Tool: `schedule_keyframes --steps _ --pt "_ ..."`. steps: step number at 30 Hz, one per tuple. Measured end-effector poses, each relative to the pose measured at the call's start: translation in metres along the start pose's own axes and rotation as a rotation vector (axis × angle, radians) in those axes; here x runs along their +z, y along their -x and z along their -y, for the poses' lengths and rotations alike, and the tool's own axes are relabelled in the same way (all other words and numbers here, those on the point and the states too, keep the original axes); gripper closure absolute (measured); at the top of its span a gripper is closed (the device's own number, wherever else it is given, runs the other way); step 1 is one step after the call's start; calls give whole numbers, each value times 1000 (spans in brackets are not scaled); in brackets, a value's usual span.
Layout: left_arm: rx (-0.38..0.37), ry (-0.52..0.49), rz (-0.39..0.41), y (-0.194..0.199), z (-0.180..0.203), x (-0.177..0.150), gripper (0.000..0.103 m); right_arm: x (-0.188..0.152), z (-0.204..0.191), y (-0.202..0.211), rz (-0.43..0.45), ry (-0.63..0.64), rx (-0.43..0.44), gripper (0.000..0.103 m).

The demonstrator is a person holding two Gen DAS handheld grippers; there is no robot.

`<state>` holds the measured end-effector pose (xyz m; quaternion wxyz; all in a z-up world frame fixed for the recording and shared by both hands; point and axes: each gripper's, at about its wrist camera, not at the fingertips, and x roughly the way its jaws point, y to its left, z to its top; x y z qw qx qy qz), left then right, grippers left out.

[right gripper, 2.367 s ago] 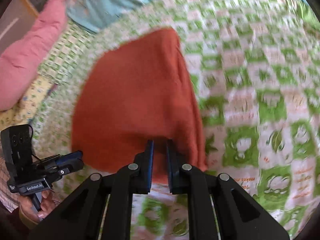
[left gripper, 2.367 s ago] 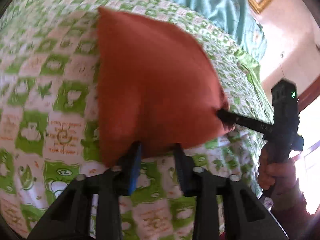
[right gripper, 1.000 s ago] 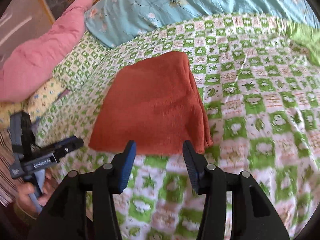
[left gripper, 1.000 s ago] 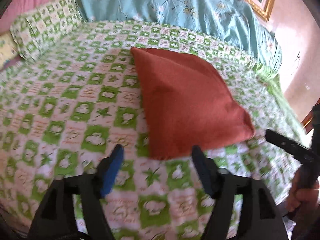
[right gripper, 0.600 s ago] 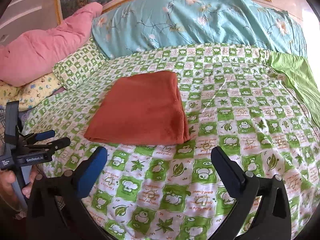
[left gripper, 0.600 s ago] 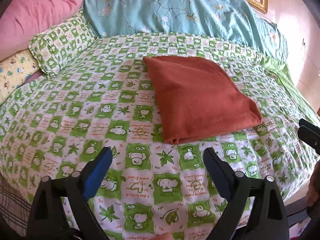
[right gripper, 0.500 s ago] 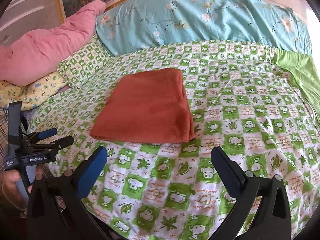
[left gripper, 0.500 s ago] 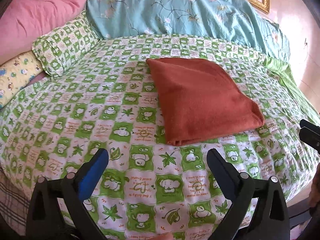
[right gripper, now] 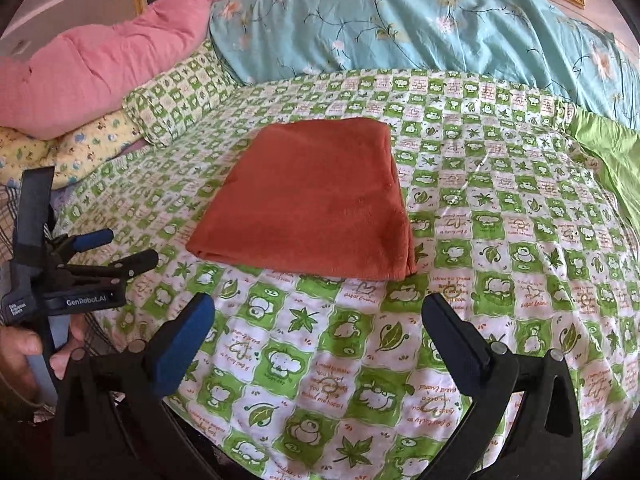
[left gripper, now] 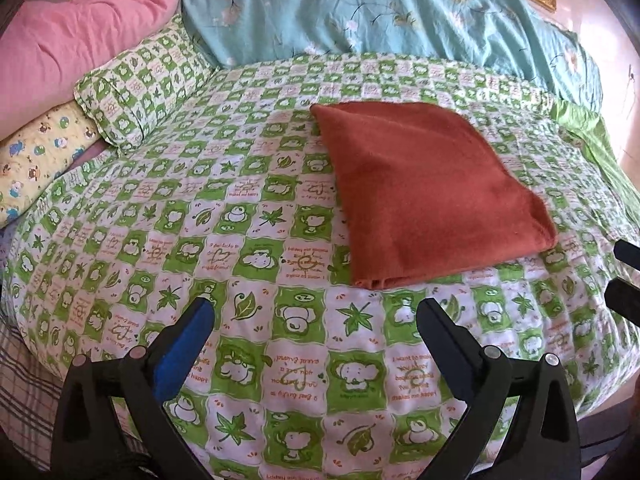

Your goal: Fold small clothes

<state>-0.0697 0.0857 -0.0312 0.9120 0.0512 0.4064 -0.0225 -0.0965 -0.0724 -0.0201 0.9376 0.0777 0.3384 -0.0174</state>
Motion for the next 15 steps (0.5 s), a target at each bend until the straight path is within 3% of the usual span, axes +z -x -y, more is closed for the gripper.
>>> schedule_keyframes --steps 7,15 --pt "31 -26 -19 -13 3 9 2 9 1 -25 -95 -17 -22 0" --pt "26 -37 -39 -23 6 17 2 27 -2 -39 -116 5 -26 0"
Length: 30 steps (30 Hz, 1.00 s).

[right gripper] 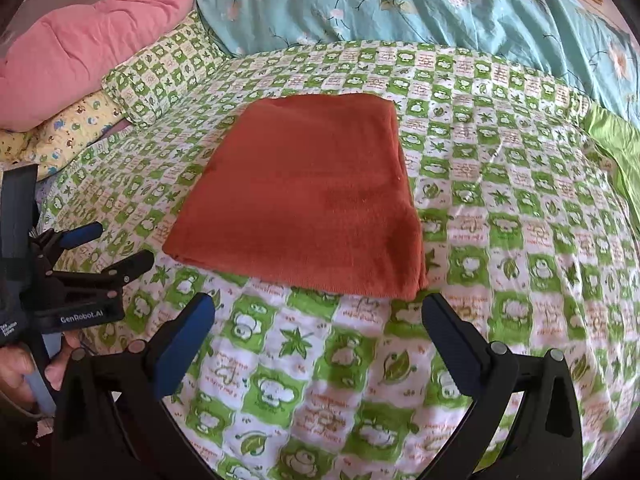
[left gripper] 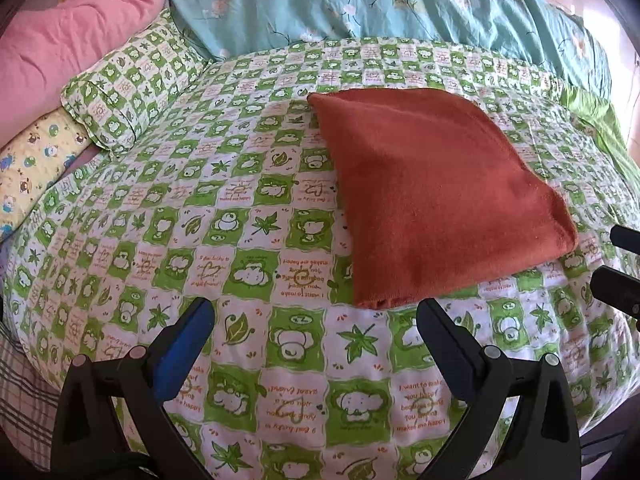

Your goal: Fold small clothes

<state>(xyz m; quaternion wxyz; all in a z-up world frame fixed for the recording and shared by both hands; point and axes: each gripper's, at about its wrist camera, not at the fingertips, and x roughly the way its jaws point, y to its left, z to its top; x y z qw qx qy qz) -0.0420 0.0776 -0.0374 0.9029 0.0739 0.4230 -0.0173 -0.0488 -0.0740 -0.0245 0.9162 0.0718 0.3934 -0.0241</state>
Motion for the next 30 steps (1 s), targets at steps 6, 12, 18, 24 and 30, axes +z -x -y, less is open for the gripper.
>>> schedule_keyframes --steps 6,12,18,24,30 --pt "-3 1 1 -4 -1 11 2 14 -2 -12 -22 12 -3 0" --pt "-4 -3 -2 -11 -4 20 1 25 -4 -23 -33 15 -2 0" --pt "-14 14 -5 -20 -9 34 1 33 -3 -34 -49 14 12 0" --pt "-26 37 -10 -29 -13 43 1 43 2 -41 -53 2 21 0" --pt "-64 56 -23 -38 -19 53 1 54 17 -45 -36 -39 45 0"
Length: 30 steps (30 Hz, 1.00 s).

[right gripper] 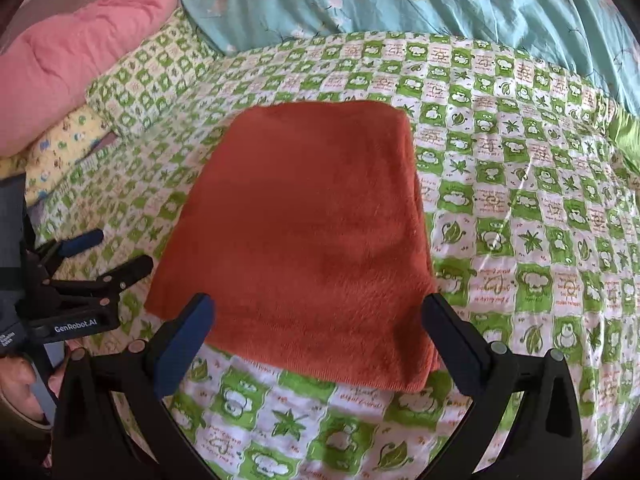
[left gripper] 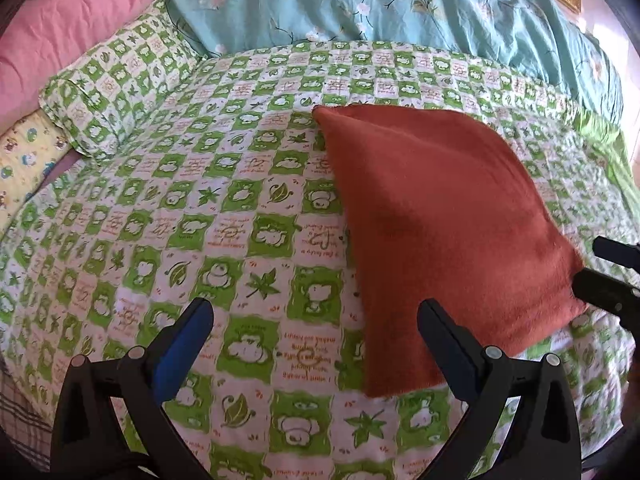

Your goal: Fold small clothes

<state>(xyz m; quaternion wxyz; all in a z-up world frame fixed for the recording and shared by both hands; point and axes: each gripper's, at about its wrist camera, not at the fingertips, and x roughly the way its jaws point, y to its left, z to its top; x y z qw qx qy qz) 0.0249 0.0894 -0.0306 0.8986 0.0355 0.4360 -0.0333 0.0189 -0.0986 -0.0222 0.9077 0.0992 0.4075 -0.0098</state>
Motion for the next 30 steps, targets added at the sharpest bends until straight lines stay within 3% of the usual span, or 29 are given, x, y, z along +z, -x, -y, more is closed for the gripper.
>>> schedule_keyframes --steps 9,11,13,18,20,22,24,26,30 --pt "-106 58 -37 -37 -7 41 1 37 47 -26 9 -114 31 3" --pt "-126 66 -52 -50 -7 51 1 45 57 -37 2 -129 42 13" --pt "-137 76 -64 -64 -8 63 1 54 69 -51 -15 -155 57 32" --pt "-158 134 -79 -98 -24 97 1 73 92 -85 -32 -242 114 47" --pt "-192 163 -93 -113 -30 107 1 77 95 -94 -31 -267 150 60" --pt "-248 182 -120 -130 -33 115 13 80 91 -98 -33 -249 158 78" --pt "-313 184 -137 -140 -30 121 31 83 89 -89 10 -230 146 86" --pt "-318 159 -125 -141 -23 125 38 84 93 -76 62 -241 144 89" --pt "-242 85 -118 -149 -3 123 36 74 101 -103 -10 -251 97 90"
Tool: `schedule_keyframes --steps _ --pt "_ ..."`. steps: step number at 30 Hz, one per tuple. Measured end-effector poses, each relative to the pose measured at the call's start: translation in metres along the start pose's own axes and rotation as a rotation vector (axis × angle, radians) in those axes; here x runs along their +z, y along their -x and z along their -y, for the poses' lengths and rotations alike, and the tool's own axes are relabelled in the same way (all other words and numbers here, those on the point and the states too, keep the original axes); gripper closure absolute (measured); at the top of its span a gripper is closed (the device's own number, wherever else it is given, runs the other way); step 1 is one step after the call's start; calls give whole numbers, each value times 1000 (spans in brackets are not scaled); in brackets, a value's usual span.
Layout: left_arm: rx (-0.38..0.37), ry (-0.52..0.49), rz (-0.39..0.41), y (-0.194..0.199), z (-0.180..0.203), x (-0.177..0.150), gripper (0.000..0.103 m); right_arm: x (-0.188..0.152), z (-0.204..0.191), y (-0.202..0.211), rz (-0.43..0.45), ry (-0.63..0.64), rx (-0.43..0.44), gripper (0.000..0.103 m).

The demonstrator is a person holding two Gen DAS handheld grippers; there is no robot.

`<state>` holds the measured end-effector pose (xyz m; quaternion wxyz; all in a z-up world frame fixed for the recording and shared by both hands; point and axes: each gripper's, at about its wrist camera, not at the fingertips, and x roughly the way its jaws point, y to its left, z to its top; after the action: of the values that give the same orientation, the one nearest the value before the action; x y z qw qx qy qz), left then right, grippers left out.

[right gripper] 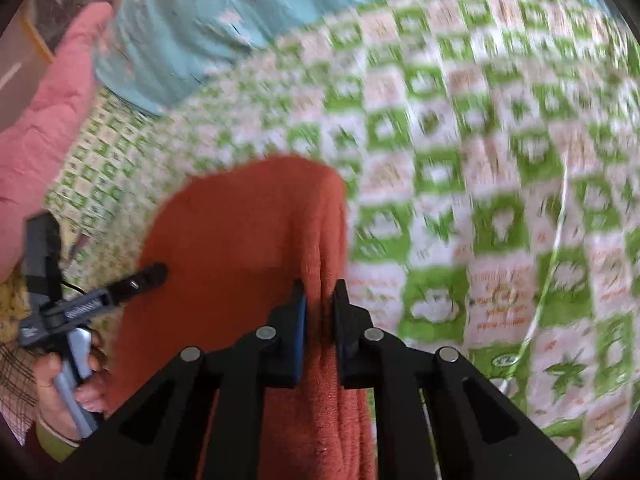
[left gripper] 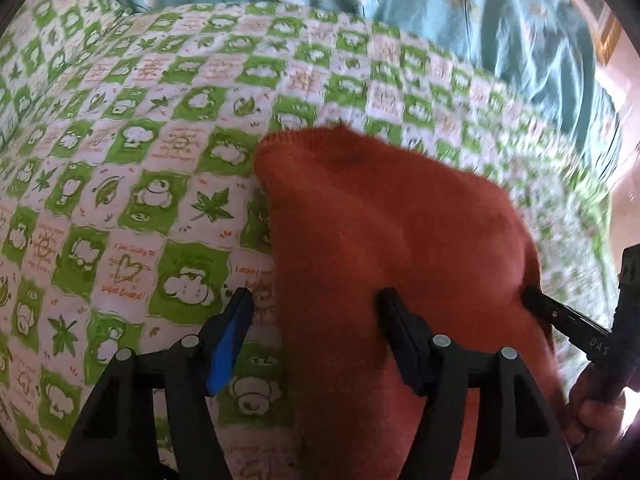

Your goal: Fold small clothes

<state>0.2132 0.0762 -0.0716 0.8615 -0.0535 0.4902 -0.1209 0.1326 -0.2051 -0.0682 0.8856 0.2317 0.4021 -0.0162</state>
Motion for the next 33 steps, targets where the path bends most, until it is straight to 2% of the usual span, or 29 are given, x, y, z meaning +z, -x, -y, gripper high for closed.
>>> schedule_keyframes --steps 4,9,14,21,24,29,33 --pt "31 -30 21 18 6 -3 36 2 -2 11 12 -6 -2 87" --pt "33 -68 43 51 11 -33 38 -8 -14 49 45 21 -7 87" --pt "39 -93 51 81 20 -73 35 -35 -23 77 39 31 -14 78" --pt "97 -145 90 117 42 -120 20 -78 -32 98 16 34 -6 70" --pt "135 -178 94 125 53 -138 19 -93 -38 103 8 41 -8 66" --pt "144 -199 89 135 60 -157 19 -110 -44 109 -5 50 -7 62" --pt "179 -191 90 142 56 -165 18 -122 -54 119 -1 97 -22 48"
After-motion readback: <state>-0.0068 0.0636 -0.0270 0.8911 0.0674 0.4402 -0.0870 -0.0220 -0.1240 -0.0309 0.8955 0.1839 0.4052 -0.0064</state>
